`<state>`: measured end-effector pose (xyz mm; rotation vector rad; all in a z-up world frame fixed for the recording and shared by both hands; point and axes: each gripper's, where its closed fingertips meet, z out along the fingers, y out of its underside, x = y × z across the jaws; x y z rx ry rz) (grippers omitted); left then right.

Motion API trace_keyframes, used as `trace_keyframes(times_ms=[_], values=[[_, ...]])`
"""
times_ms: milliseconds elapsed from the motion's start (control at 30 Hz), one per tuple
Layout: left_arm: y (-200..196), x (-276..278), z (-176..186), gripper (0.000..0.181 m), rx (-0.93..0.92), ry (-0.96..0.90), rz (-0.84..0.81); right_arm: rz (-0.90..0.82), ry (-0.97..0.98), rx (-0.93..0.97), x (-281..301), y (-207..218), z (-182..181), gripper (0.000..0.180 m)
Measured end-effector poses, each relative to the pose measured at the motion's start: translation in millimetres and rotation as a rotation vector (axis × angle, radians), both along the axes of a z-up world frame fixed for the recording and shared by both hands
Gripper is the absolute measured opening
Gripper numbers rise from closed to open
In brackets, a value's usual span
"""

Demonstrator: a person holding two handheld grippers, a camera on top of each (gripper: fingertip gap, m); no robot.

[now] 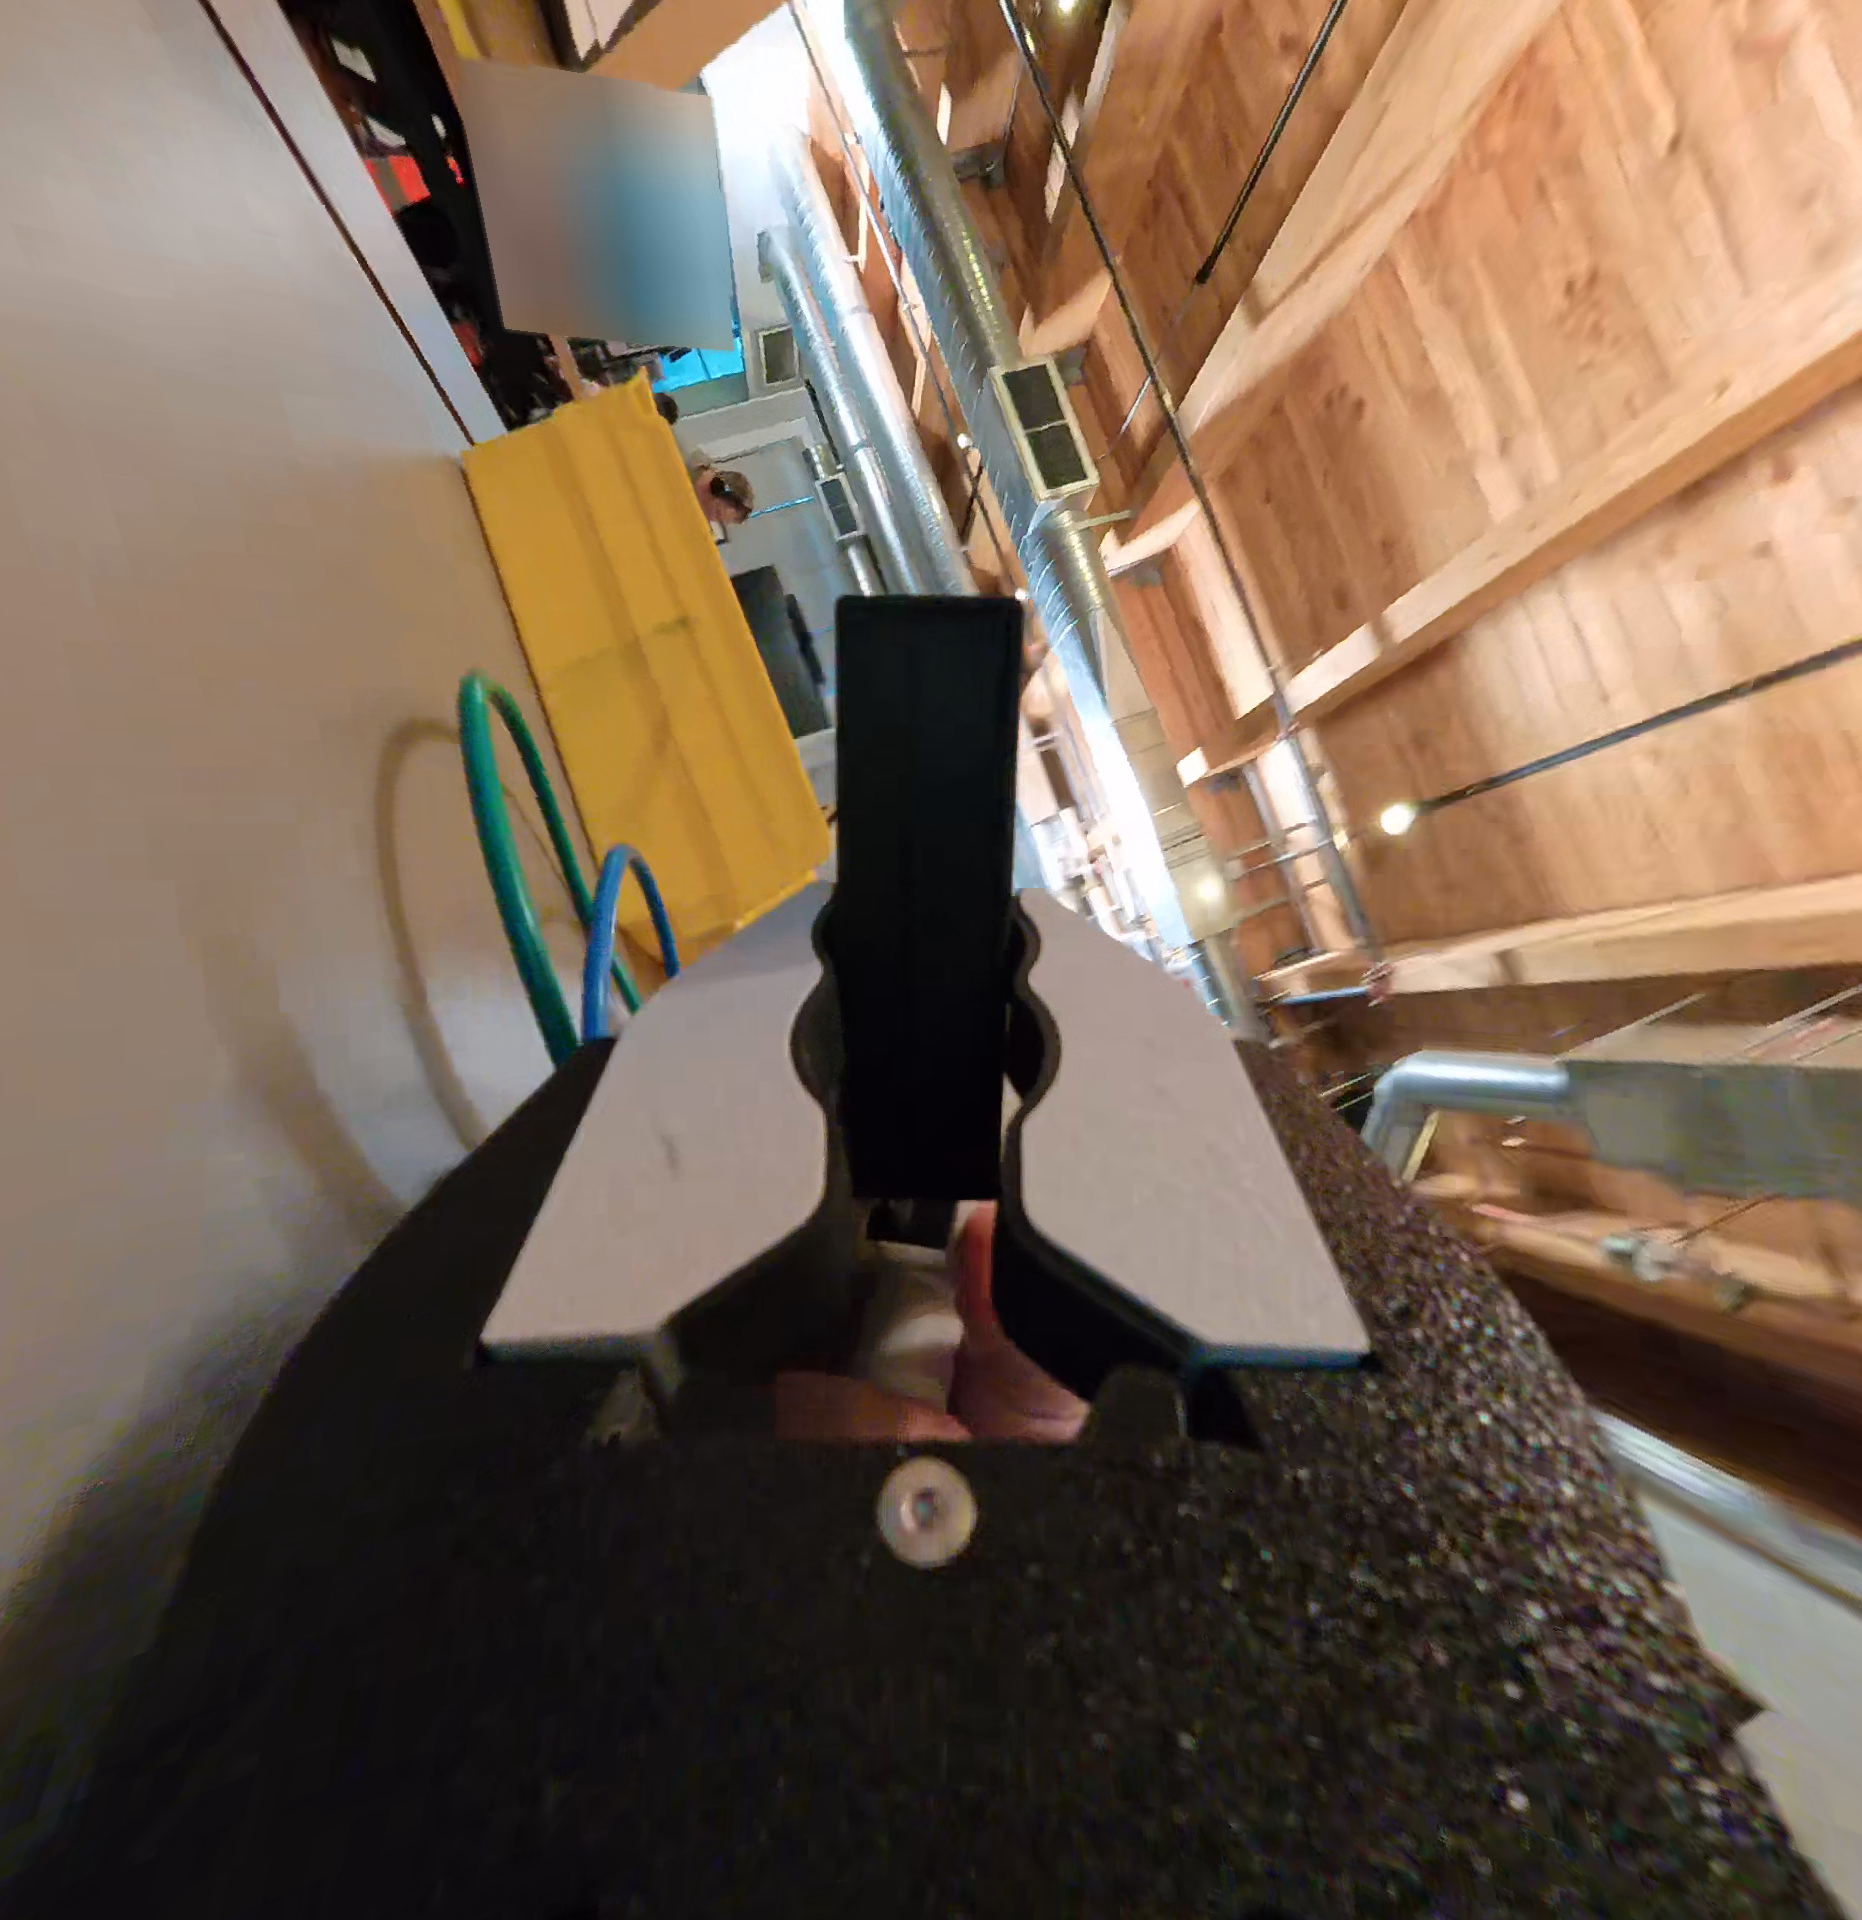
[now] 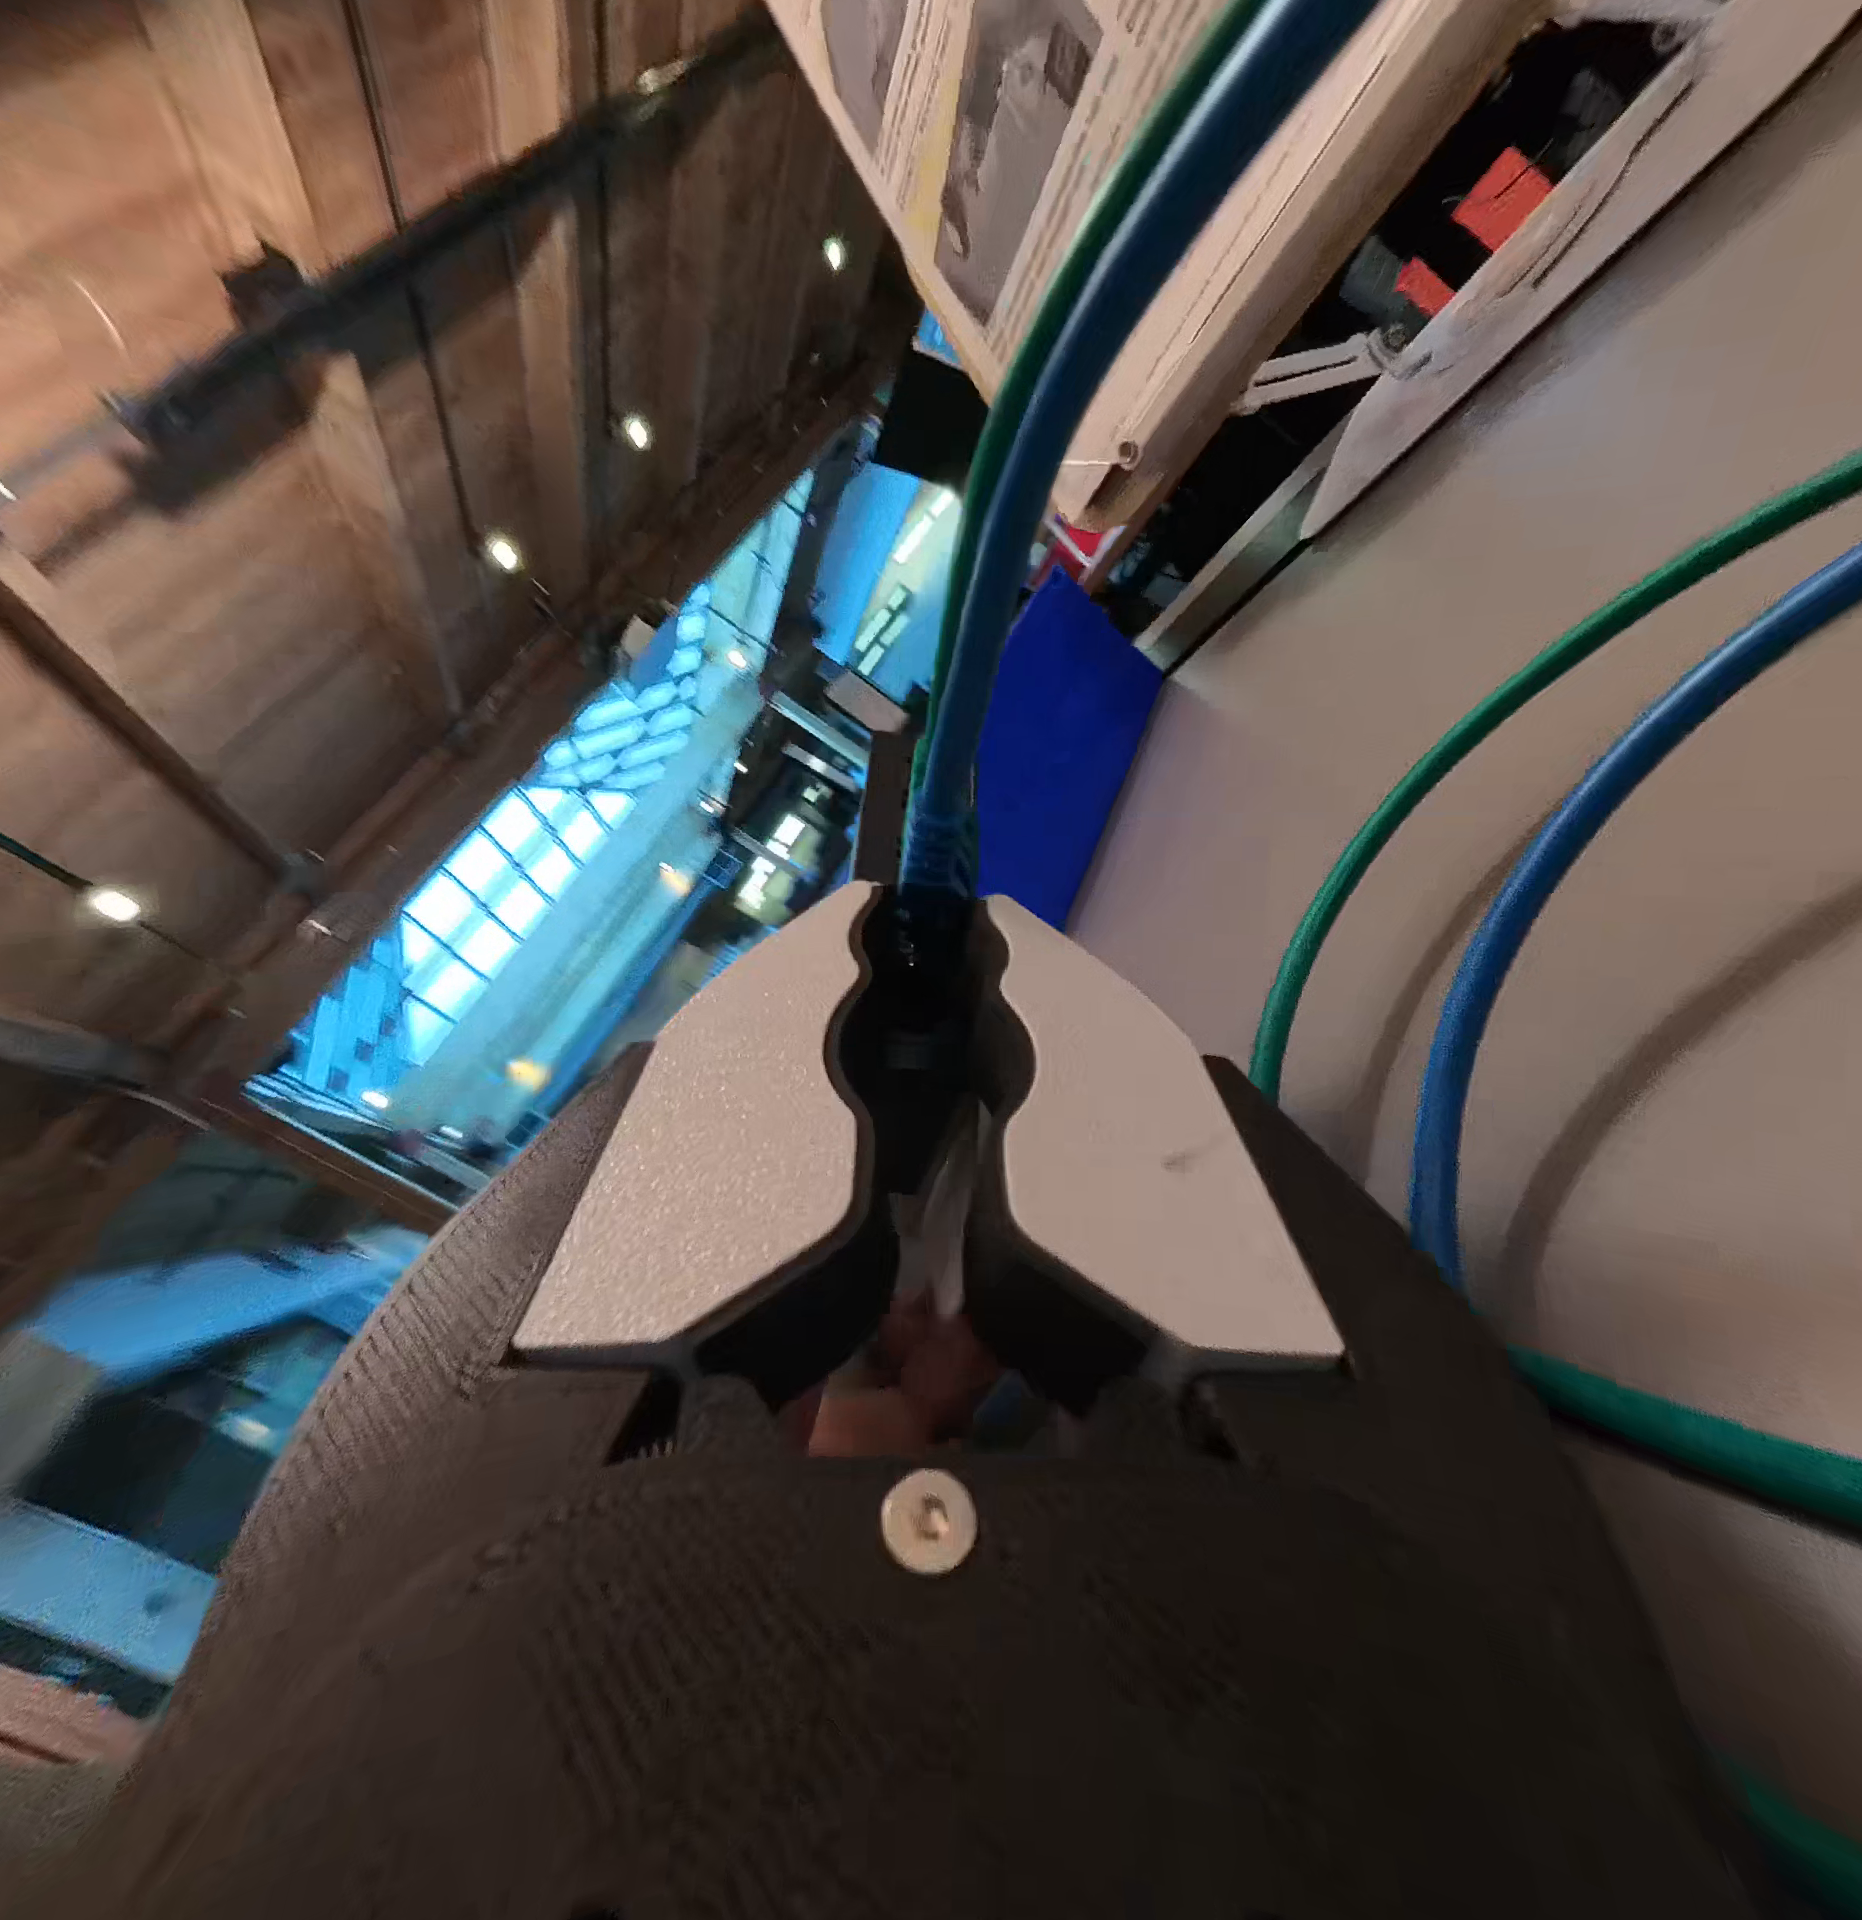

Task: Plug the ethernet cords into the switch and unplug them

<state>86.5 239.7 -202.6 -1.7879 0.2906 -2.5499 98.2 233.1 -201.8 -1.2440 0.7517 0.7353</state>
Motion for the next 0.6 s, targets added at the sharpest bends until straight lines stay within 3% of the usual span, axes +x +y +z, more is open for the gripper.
trace_keyframes(times_ms=[200, 600], values=[[0, -2, 7, 0.027, -0.019, -0.050, 0.003, 0.008, -0.146, -0.056, -2, -1, 7, 0.016], [-2, -5, 20, 0.027, 0.086, -0.104, 0.041, -0.021, 0.169, 0.158, -3, -4, 20, 0.014]])
